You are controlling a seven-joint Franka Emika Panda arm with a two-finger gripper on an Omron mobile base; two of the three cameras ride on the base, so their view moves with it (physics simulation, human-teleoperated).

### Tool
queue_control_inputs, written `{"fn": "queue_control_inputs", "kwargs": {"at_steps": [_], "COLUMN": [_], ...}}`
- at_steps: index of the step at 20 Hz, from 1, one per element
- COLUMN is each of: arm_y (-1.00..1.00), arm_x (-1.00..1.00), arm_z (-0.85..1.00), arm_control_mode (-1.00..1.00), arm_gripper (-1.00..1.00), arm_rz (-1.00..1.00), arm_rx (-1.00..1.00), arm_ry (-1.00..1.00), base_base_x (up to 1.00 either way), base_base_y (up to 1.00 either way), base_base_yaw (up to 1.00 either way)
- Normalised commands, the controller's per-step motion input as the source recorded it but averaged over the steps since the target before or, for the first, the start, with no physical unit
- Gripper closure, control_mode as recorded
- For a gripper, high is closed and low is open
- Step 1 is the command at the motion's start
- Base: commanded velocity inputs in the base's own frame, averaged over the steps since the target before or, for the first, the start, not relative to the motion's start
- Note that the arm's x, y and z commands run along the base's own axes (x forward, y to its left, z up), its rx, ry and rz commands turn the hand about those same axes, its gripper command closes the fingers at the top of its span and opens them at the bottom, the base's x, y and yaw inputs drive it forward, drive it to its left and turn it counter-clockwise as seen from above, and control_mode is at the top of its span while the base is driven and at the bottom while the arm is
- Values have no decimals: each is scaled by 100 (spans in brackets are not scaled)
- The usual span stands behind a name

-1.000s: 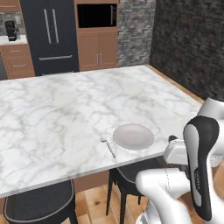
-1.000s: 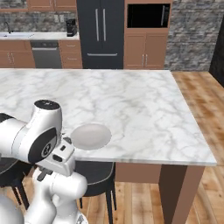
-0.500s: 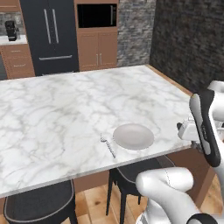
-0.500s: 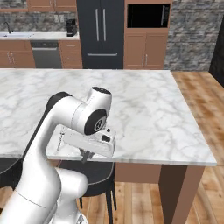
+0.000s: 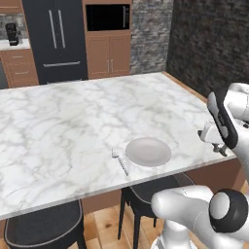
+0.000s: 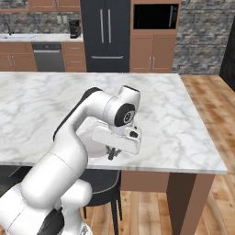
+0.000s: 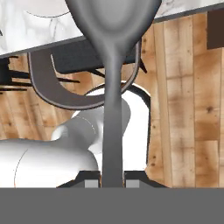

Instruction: Take the fork and place it on the left side of the plate. Then take the spoon and place it on the right side of the plate. Make sure they're directly next to the plate.

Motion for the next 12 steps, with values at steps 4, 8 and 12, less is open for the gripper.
{"fn": "queue_control_inputs", "kwargs": {"at_steps": [4, 8, 12], "arm_y": [-3, 0, 0], "arm_x": [75, 61, 44], "arm_z": [-52, -59, -60], "arm_control_mode": [-100, -100, -100], "arm_gripper": [100, 100, 100], "arm_rz": [0, 1, 3], "arm_rx": [0, 0, -5], "arm_ry": [0, 0, 0], "base_base_x": [0, 0, 0], "base_base_y": [0, 0, 0], "base_base_yaw": [0, 0, 0]}}
